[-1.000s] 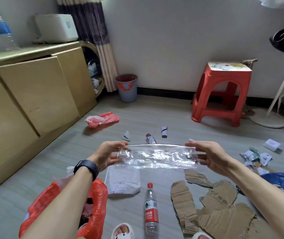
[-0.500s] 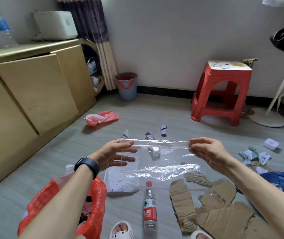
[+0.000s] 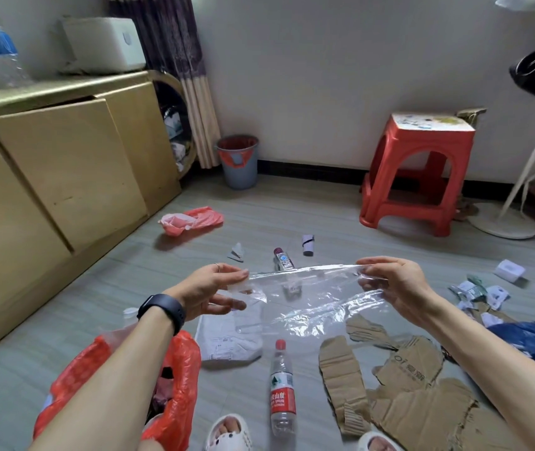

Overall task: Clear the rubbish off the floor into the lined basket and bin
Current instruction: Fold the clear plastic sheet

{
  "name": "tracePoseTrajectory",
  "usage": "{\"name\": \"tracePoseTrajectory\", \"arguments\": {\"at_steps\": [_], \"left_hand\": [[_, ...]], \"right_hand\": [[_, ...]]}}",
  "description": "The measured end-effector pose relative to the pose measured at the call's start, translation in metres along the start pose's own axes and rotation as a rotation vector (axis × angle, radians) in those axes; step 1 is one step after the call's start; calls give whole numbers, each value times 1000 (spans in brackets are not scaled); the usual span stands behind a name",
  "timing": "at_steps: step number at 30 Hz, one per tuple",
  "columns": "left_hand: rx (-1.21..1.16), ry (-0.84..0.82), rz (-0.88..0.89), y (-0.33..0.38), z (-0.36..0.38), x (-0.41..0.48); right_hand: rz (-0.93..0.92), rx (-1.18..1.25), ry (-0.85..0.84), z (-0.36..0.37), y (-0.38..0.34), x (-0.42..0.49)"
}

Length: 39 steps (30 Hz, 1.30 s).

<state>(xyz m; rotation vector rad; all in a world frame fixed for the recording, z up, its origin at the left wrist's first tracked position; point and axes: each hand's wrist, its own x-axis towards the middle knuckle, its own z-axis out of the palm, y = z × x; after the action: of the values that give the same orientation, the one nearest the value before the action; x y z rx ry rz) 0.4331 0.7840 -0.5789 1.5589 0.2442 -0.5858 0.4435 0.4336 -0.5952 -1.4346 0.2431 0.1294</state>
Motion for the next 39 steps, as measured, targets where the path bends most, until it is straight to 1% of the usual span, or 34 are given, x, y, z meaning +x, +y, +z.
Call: {"name": "tracePoseTrajectory", "arguments": {"at_steps": [2, 7, 11, 13, 16, 19, 20, 22, 24, 26, 27, 29, 32, 34, 37, 39], "left_hand": [[-11, 51, 43, -1, 2, 3], [-138, 97, 142, 3, 3, 7], [-185, 100, 188, 4, 1, 9], [-133, 75, 167, 3, -1, 8], [34, 12, 118, -4, -1, 8], [160, 39, 98, -8, 2, 7], [154, 58, 98, -8, 2, 7], [56, 71, 122, -5, 0, 7], [-47, 85, 160, -1, 1, 6], [-89, 115, 188, 3, 4, 5], [-114, 122, 186, 3, 5, 4], [-147, 94, 129, 4, 6, 1], [-134, -34, -7, 3, 4, -3], [-229, -92, -83, 4, 1, -5], [-316, -143, -78, 9, -2, -6], [-277, -121, -54, 9, 2, -6]], "right_hand": [[22, 24, -9, 2, -2, 0], [74, 16, -68, 3, 2, -5], [167, 192, -100, 4, 1, -1], [189, 181, -121, 4, 1, 0], [191, 73, -186, 3, 1, -4], [199, -48, -208, -2, -1, -4], [187, -49, -187, -3, -2, -2], [178, 9, -155, -2, -4, 0], [205, 89, -143, 0, -6, -1], [239, 176, -145, -1, -6, -3], [247, 202, -159, -1, -6, -5], [245, 197, -154, 0, -7, -8], [194, 117, -101, 1, -5, -6], [162, 66, -90, 1, -3, -5], [108, 48, -76, 1, 0, -5], [86, 44, -81, 3, -1, -6]]}}
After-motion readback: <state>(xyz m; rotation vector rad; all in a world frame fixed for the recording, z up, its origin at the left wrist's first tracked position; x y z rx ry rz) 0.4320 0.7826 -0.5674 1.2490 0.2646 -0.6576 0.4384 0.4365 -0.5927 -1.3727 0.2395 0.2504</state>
